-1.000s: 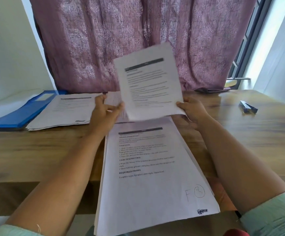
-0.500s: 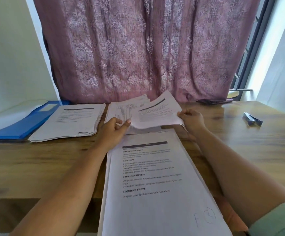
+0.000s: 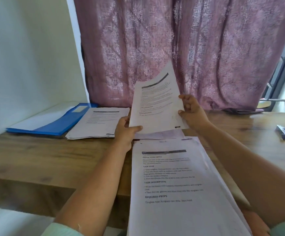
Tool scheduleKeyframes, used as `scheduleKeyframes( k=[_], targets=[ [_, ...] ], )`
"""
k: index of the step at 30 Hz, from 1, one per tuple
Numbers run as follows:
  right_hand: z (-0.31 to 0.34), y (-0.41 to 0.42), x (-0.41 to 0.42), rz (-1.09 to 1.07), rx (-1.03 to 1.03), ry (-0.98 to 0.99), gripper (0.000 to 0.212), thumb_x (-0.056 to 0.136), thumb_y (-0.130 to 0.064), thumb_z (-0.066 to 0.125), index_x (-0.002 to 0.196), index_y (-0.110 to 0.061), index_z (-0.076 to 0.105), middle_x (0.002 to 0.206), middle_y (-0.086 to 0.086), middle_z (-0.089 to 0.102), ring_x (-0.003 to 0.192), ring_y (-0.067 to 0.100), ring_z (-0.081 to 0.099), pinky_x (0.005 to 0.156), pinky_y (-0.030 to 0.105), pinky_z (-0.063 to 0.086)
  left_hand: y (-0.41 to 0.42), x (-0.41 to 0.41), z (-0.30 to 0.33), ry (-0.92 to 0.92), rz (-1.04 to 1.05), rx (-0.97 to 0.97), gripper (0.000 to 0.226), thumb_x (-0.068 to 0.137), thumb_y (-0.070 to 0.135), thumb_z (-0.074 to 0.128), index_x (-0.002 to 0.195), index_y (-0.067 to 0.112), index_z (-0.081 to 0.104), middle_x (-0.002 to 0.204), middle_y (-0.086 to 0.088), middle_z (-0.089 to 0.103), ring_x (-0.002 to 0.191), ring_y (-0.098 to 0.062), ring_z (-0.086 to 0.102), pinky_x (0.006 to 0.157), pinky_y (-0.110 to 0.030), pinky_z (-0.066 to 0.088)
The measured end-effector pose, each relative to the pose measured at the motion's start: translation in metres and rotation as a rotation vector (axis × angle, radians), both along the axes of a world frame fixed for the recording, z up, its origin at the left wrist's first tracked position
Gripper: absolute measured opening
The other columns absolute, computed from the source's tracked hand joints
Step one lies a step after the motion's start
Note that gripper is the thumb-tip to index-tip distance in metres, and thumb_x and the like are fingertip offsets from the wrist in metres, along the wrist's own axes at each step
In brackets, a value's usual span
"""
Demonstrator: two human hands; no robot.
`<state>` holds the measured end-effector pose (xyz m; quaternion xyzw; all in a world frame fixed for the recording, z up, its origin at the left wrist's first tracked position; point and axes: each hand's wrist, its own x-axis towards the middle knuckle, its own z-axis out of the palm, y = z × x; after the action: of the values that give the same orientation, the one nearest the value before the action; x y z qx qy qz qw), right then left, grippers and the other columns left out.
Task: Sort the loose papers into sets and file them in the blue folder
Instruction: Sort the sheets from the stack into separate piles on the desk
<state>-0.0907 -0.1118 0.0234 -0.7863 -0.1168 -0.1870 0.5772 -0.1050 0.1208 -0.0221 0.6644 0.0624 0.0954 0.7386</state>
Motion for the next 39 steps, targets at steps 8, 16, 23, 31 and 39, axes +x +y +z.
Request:
scheduleKeyframes(
  k=[8, 16, 23, 31, 39],
  targets=[
    [0.023, 0.089, 0.006, 0.0, -0.042, 0.133, 0.014, 0.081, -0.005, 0.077, 0.078, -0.011, 0.063, 0.075, 0.005, 0.068, 0.062, 0.012, 0.07, 0.065, 0.025, 0.06, 0.081, -0.008, 0.013, -0.159, 0.554, 0.002, 0.022, 0.091, 0.015, 0.065, 0.107, 0.021, 0.051, 0.112, -0.004, 0.058, 0.092, -0.016, 0.064, 0.064, -0.02, 0.056],
    [-0.007, 0.171, 0.023, 0.144, -0.149, 0.336, 0.028, 0.08, 0.006, 0.068, 0.106, -0.005, 0.072, 0.107, 0.012, 0.07, 0.097, 0.023, 0.066, 0.091, 0.036, 0.056, 0.153, -0.011, -0.006, -0.097, 0.765, 0.065, 0.014, 0.094, 0.01, 0.058, 0.104, 0.019, 0.051, 0.114, -0.009, 0.057, 0.098, -0.024, 0.063, 0.067, -0.028, 0.058],
    [-0.019, 0.193, 0.022, 0.245, -0.266, 0.399, 0.033, 0.083, 0.0, 0.071, 0.116, 0.001, 0.067, 0.123, 0.014, 0.064, 0.109, 0.026, 0.063, 0.099, 0.04, 0.051, 0.158, -0.008, -0.008, 0.052, 0.581, 0.037, 0.061, 0.091, 0.013, 0.067, 0.141, 0.011, 0.032, 0.137, -0.014, 0.05, 0.123, -0.03, 0.051, 0.099, -0.039, 0.046],
    [-0.002, 0.153, -0.006, 0.437, -0.319, 0.447, 0.027, 0.083, 0.007, 0.067, 0.11, 0.004, 0.069, 0.107, 0.011, 0.071, 0.104, 0.021, 0.067, 0.093, 0.027, 0.054, 0.15, -0.014, -0.006, 0.158, 0.566, 0.376, 0.1, 0.089, 0.002, 0.065, 0.155, 0.017, -0.009, 0.16, -0.015, 0.003, 0.142, -0.034, 0.028, 0.11, -0.043, 0.036],
    [0.001, 0.021, -0.024, 0.121, -0.208, 0.397, 0.021, 0.078, 0.009, 0.072, 0.098, 0.002, 0.072, 0.095, 0.012, 0.072, 0.086, 0.019, 0.069, 0.074, 0.016, 0.057, 0.078, -0.043, -0.015, -0.163, 0.369, 0.882, 0.051, 0.088, 0.03, 0.069, 0.131, 0.013, 0.048, 0.134, -0.012, 0.05, 0.125, -0.028, 0.044, 0.097, -0.035, 0.044]
  ],
)
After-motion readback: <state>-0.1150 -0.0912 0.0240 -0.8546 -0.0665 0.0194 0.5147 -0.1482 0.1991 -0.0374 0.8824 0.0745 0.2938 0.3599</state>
